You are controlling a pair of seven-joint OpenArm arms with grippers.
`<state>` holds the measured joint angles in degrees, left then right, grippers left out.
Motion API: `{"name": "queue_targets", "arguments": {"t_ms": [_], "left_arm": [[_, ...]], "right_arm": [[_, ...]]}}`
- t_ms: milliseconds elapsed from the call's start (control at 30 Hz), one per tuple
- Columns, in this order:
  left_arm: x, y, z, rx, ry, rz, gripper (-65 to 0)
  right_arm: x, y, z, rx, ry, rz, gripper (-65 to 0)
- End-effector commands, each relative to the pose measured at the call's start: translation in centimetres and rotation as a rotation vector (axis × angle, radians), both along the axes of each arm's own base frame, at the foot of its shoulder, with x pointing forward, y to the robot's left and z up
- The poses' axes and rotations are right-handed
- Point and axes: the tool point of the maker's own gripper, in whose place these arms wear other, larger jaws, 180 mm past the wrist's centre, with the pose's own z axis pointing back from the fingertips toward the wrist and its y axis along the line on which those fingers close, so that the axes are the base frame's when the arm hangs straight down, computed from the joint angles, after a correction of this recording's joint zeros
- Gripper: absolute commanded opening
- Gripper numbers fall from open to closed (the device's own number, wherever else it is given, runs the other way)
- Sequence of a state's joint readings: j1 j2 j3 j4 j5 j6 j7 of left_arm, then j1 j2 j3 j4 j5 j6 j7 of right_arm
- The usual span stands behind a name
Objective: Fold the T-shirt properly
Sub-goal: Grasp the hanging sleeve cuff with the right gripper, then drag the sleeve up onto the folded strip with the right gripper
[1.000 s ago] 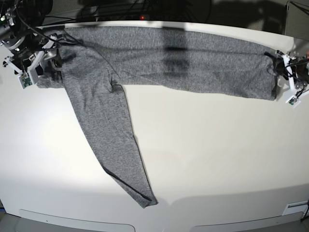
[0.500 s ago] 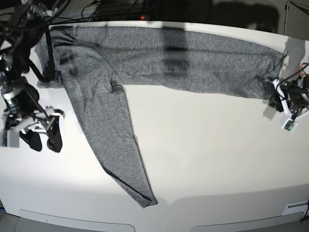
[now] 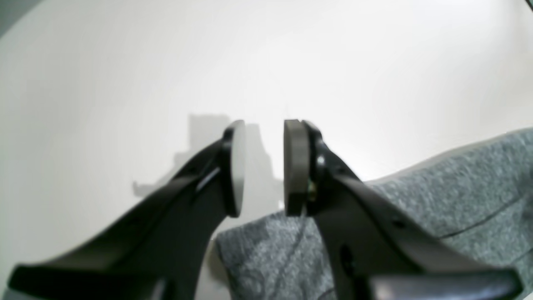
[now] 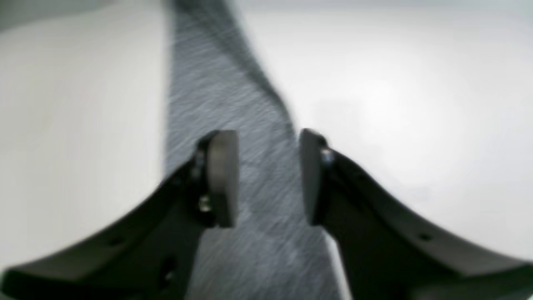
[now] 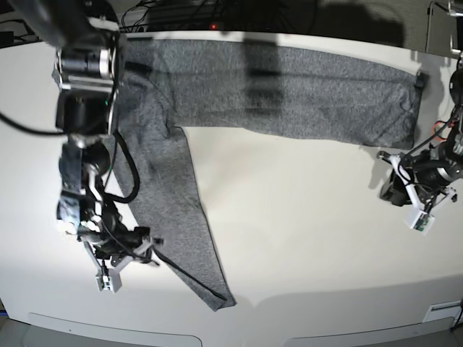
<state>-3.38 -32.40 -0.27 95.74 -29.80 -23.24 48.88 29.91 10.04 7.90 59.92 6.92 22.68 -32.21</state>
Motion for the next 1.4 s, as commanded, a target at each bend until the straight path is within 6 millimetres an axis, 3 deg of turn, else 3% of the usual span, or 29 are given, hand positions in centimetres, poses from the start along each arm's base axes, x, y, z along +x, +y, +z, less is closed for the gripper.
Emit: {"name": "queue_targets", "arguments": {"t_ms": [0,67,233,533,800,1000,1200,1367], "left_arm": [[0.9,0.4,1.6,0.005,-0.047,0.001,-49.5],[0.9,0.4,1.5,0.004,-0.046,0.002,-49.5],[0.8,0.4,1.5,0.006,-0.042,0.002,-49.5],[0.8,0.4,1.5,0.005,-0.043,0.001,-49.5],[0.9,0.4,1.5,0.005,-0.044,0.001,-49.5],[0.9,0.4,1.5,0.005,-0.044,0.001,-49.5],[0.9,0.4,1.5,0.005,-0.044,0.001,-49.5],[0.9,0.4,1.5,0.005,-0.044,0.001,-49.5]], "right_arm": [[2.1,-0.1,2.0,-0.011,-0.06,-0.019,-51.7],[3.0,0.1,0.6,-0.037,-0.034,-0.025,-65.0],[3.8,0.9,-2.3,-0.097,-0.025,-0.056,-65.0],[1.3,1.8,-6.7,-0.13,0.095,-0.067,-65.0],[-3.5,8.7,-11.0,-0.09,0.261,0.247,-65.0],[-7.2,13.8,-12.2,-0.162,0.327,0.453,-65.0],[-11.6,20.2,-11.5,-0.161,0.293,0.676,-65.0],[-14.7,23.7,-9.9,-0.164,0.232,0.789,-65.0]]}}
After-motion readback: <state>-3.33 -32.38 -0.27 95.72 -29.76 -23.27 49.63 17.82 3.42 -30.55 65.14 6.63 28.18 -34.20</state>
